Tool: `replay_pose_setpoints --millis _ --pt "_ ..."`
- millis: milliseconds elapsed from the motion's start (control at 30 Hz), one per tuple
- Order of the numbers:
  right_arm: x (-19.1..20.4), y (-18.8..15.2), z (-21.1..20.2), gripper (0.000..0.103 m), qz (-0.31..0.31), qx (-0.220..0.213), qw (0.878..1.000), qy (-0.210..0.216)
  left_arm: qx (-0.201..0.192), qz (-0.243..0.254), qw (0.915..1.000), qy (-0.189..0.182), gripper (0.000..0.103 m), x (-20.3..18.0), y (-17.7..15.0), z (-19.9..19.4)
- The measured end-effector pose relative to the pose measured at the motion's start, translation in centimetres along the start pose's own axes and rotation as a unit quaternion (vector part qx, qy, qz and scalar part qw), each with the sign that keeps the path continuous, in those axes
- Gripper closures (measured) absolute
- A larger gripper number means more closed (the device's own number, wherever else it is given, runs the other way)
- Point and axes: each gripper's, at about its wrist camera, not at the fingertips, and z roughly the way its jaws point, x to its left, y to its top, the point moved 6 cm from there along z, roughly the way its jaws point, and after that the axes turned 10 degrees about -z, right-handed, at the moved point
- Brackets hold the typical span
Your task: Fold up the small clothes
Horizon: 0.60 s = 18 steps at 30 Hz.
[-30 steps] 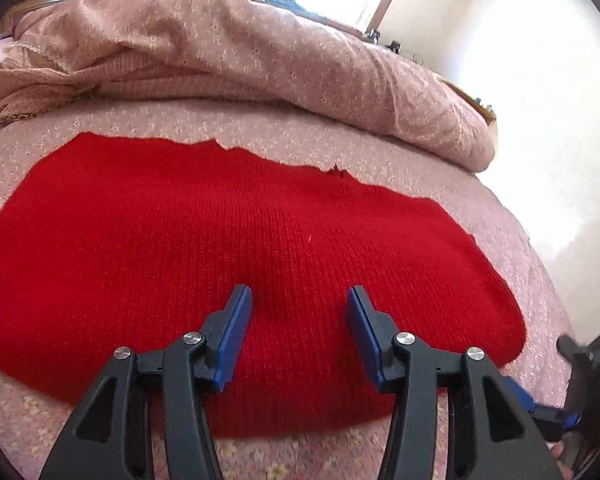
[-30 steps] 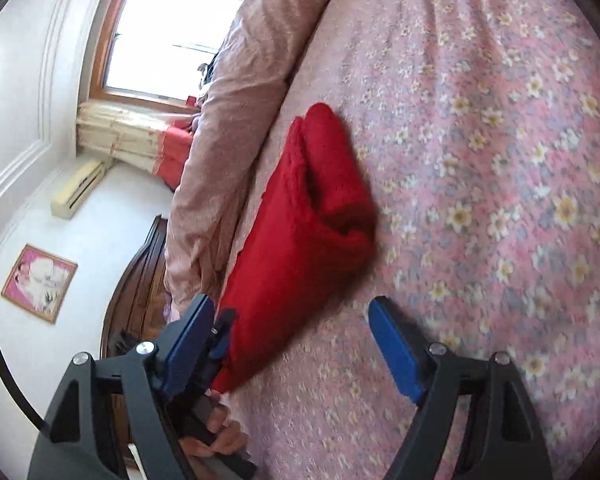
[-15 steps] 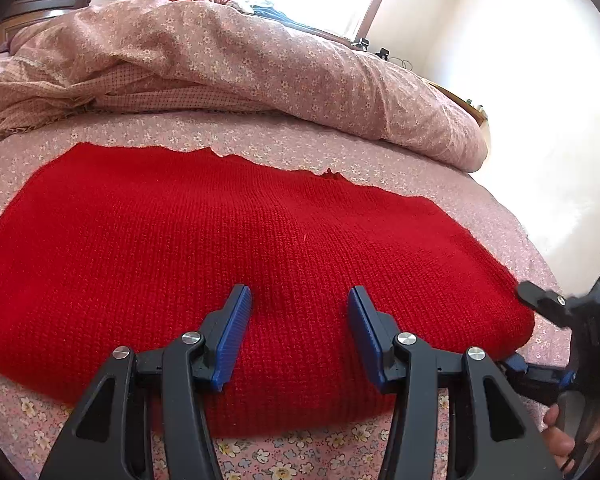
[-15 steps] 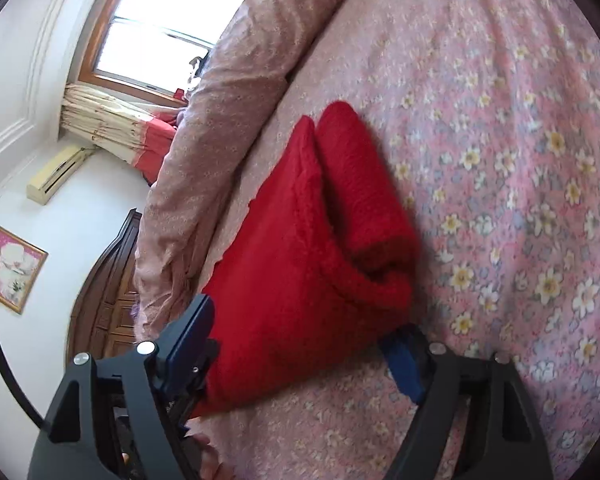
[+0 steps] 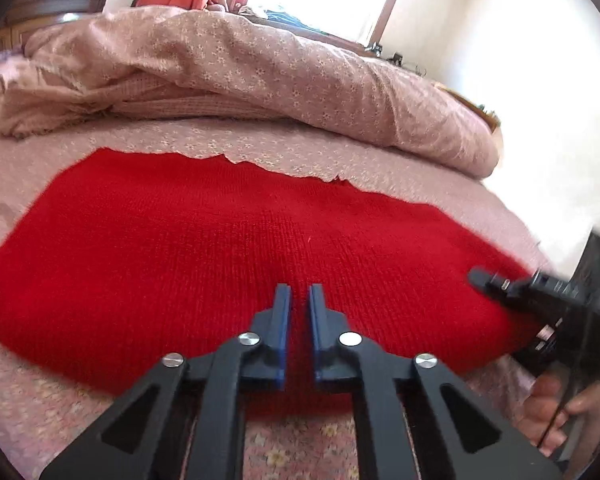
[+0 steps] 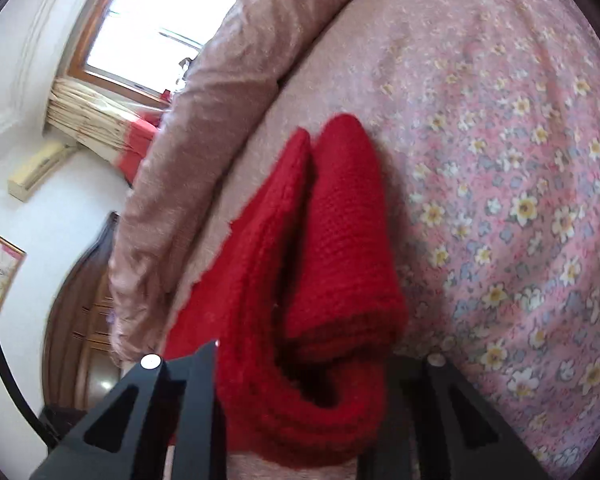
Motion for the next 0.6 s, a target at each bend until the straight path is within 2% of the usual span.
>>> replay_pose_setpoints --millis 133,233,267,300,367,400,500,600 --pt "2.9 0.6 -0.4 0.080 -0.070 -0.012 0.997 -0.019 0.003 0.038 0.9988 0.032 0.102 -0.3 -1.8 0.3" --pt "4.9 0.6 -0.6 0.080 -0.122 -0.020 0.992 -0.036 -0.006 0.024 0.9993 0.028 0.102 -0.8 -1.2 -1.1" --pt "5.1 0.7 -0.7 0.080 -0.127 -0.021 0.991 -0.039 -0.015 0.024 0.9995 0.014 0.103 -1.2 -1.1 -1.9" --pt "5.3 0.7 -0.6 0.080 -0.132 -0.021 0.990 -0.041 -0.026 0.040 0.9987 0.021 0.103 -1.6 -1.4 -2.2" --pt "5.1 0.9 -0.9 0.080 -0.128 -0.020 0.991 -0.040 0.007 0.051 0.9975 0.048 0.103 -1.1 -2.9 -0.3" --pt "4.9 0.9 -1.0 0.080 -0.123 -0.019 0.991 -0.039 0.007 0.050 0.9978 0.043 0.103 -0.8 -3.3 0.5" --pt "4.6 0.9 -1.4 0.080 -0.118 -0.018 0.992 -0.036 0.022 0.009 0.9993 0.027 0.103 -0.4 -2.6 0.5" --pt "5.3 1.0 -2.4 0.080 -0.144 -0.027 0.989 -0.025 0.019 0.010 0.9995 0.022 0.103 -0.2 -2.8 0.5"
